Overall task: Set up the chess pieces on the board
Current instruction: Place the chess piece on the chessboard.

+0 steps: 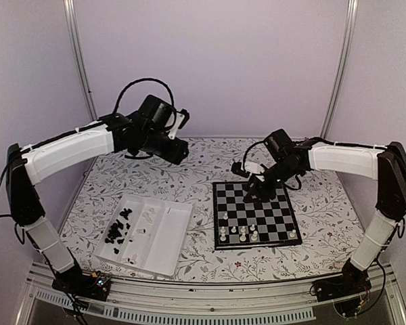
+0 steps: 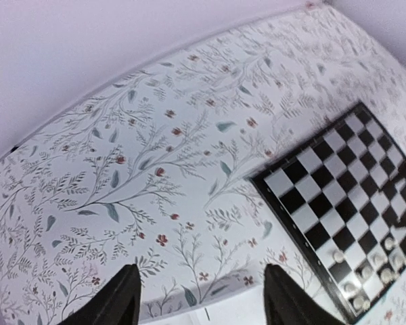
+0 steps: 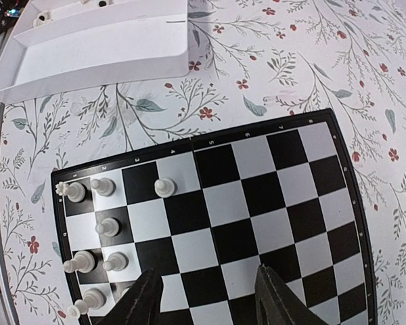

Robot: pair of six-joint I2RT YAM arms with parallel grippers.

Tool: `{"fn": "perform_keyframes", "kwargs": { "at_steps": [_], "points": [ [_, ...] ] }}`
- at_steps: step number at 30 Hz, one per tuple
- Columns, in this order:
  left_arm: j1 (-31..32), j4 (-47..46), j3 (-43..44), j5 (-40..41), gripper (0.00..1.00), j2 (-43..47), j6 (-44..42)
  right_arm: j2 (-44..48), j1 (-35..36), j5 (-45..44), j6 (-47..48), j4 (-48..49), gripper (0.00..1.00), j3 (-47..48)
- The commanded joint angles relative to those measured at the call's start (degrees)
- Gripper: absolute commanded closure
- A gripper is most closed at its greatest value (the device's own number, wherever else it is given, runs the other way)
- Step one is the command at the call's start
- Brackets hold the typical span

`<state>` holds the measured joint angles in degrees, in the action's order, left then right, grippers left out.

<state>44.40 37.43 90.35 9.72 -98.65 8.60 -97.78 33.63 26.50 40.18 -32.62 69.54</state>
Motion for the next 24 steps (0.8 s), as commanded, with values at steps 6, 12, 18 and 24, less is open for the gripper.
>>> {"fn": "perform_keyframes", "kwargs": {
  "at_steps": [6,12,18,24],
  "points": [
    [-13.55,-38.32,-28.39,-4.87,0.29,14.69,1.52,-11.04,5.88,-1.33,1.56,-6.25,0.51,10.56],
    [-17.96,-38.17,-28.42,-12.68,0.32,16.01,5.47,-15.52,8.45,-2.20,1.30,-7.62,0.51,13.54],
    [-18.30,-37.58,-28.73,-12.27,0.32,17.40,5.12,-19.09,9.50,-2.00,-0.21,-8.51,0.53,16.28],
    [-18.27,-37.61,-28.63,-12.44,0.32,17.46,4.83,-20.33,9.70,-1.35,-0.54,-8.75,0.61,16.85]
  ]
}}
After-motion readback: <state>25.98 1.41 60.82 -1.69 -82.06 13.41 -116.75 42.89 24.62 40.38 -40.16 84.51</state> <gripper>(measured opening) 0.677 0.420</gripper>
